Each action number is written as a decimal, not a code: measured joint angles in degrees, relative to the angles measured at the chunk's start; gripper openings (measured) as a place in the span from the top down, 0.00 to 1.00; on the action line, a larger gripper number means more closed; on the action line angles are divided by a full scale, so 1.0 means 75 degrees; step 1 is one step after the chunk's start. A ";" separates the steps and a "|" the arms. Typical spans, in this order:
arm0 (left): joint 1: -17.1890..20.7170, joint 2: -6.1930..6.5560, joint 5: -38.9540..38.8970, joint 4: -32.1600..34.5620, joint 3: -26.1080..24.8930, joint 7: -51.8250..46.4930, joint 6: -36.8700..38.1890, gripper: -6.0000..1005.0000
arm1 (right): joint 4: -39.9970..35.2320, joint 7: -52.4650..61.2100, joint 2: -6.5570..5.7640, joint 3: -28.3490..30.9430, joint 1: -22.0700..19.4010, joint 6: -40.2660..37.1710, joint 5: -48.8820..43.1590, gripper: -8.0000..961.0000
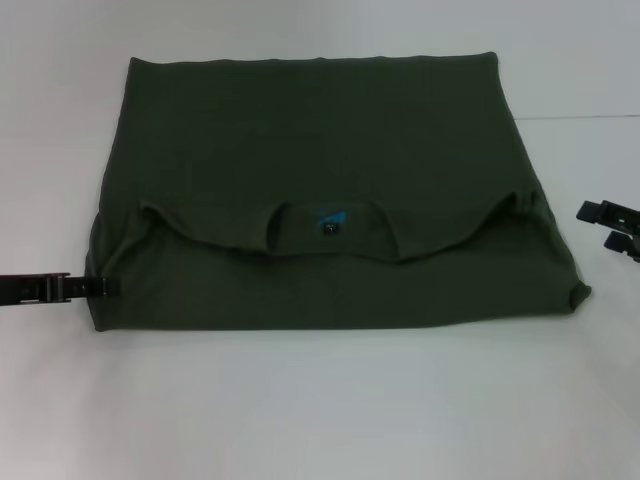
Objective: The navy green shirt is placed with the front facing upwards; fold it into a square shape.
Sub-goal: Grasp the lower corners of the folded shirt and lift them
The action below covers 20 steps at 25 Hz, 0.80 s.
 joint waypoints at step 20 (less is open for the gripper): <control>-0.0034 -0.0034 0.0072 -0.0415 0.0318 -0.0101 -0.0098 0.31 | 0.0092 0.0011 0.0023 -0.0050 0.0020 -0.0012 0.0000 0.10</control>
